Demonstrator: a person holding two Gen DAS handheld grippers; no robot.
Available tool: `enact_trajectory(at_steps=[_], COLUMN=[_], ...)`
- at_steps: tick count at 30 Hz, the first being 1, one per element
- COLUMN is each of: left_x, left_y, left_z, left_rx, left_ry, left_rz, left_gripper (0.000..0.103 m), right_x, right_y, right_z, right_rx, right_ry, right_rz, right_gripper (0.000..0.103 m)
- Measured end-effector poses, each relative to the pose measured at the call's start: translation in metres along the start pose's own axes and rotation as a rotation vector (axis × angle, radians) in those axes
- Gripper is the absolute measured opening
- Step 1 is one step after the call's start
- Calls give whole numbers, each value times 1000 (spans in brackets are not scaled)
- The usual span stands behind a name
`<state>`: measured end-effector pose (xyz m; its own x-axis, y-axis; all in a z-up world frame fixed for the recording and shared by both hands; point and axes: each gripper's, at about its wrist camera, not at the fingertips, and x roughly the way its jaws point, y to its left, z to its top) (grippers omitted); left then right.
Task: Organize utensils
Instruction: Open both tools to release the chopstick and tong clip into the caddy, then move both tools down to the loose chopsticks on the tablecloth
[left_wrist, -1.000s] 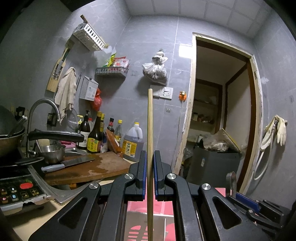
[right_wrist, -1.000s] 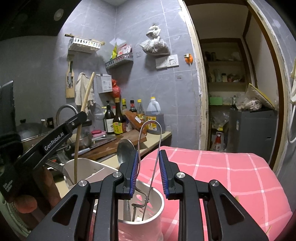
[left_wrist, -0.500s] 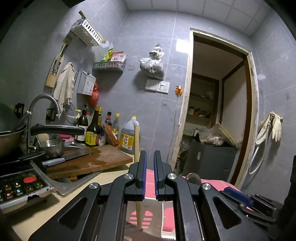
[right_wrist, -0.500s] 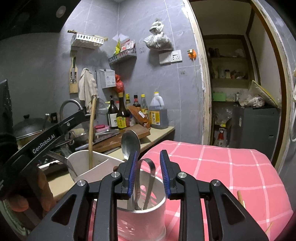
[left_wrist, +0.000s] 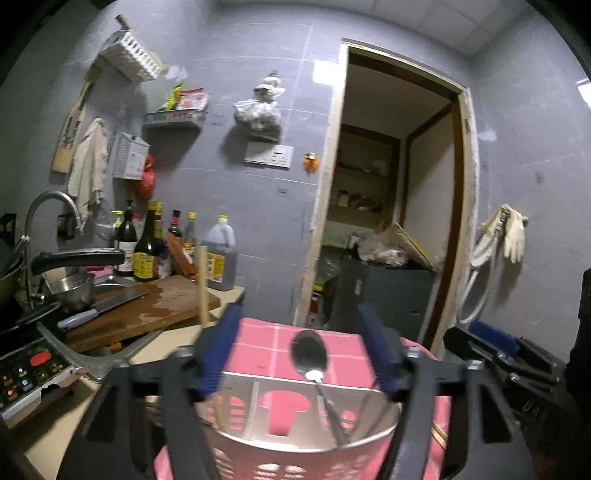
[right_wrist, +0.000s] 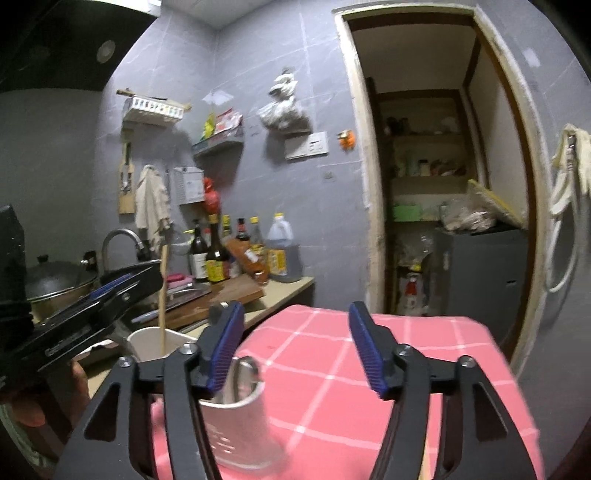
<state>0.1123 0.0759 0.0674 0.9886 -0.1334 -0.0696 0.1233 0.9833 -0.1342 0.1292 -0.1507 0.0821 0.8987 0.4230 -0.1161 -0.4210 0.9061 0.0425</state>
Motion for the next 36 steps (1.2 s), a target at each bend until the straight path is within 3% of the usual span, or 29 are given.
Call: enact_trajectory(at_steps=[5, 7, 15, 23, 26, 28, 33, 36], left_x=[-4, -5, -1, 10, 17, 22, 36, 47], left_y=[-31, -41, -77, -116, -126, -131, -137, -137], left_z=[-1, -3, -18, -53, -65, -71, -88, -99], left_rx=[51, 49, 55, 93, 110, 126, 150, 146], left_ry=[25, 39, 152, 315, 375, 413, 494, 560], left_rz=[-47, -65, -138, -177, -183, -184, -171, -168], left_gripper=[95, 98, 98, 98, 98, 98, 97, 92], right_x=[-32, -45, -75, -68, -60, -53, -39, -31], right_y=[-24, -33, -70, -110, -124, -134, -151, -157], right_z=[9, 11, 0, -34, -46, -56, -78, -88], right_rx=[-15, -24, -46, 57, 111, 154, 234, 272], right_ry=[-18, -22, 49, 251, 328, 387, 500, 548], right_rz=[-77, -112, -204, -259, -255, -251, -227, -214], right_gripper=[93, 103, 103, 103, 93, 78, 53, 46])
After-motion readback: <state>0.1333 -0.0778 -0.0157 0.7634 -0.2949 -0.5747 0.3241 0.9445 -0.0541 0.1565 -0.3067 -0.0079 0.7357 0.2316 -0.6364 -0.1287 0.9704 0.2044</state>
